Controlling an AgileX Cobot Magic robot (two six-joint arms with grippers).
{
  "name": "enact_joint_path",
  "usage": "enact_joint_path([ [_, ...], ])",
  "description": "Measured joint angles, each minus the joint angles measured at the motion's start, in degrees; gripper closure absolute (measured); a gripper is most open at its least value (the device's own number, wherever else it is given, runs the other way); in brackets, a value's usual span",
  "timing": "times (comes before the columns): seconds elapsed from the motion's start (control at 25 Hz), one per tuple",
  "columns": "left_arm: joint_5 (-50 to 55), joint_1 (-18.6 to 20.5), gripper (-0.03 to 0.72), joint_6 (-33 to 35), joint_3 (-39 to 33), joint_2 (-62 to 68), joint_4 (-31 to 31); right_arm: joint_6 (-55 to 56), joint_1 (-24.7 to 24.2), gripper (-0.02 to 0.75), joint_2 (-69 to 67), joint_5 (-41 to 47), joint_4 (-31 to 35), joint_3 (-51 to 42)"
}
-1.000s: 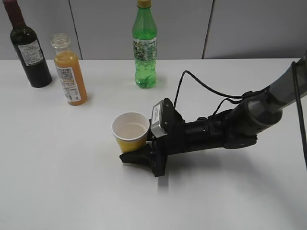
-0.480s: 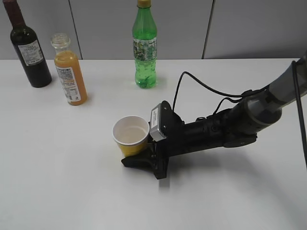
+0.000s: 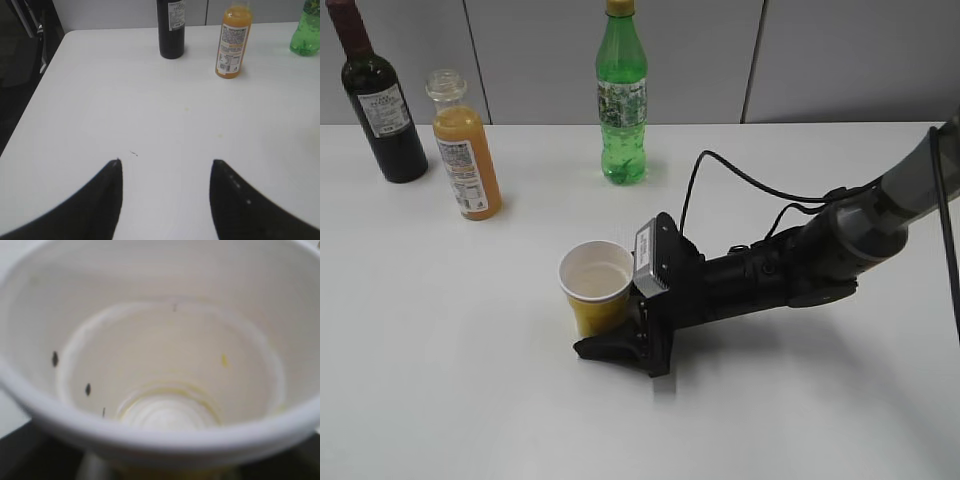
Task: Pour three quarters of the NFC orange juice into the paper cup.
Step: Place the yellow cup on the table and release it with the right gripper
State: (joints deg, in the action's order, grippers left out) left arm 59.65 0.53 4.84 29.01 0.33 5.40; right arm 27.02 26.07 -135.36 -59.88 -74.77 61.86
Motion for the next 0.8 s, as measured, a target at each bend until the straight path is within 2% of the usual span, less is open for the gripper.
enact_joint_path([
  [0.2,0.0,0.0,0.263,0.0,0.0,0.0,0.0,0.4,-1.9,0.131,0.1,-0.7,-1.0,-0.7],
  [0.52,0.0,0.0,0.263,0.0,0.0,0.0,0.0,-1.2,-7.4,0.131,3.1,-1.5,-2.0,-7.2],
  [0.8,0.0,0.0,0.263,0.0,0.0,0.0,0.0,-0.7,-10.1,0.136,6.6,1.4,-5.3,-9.4],
])
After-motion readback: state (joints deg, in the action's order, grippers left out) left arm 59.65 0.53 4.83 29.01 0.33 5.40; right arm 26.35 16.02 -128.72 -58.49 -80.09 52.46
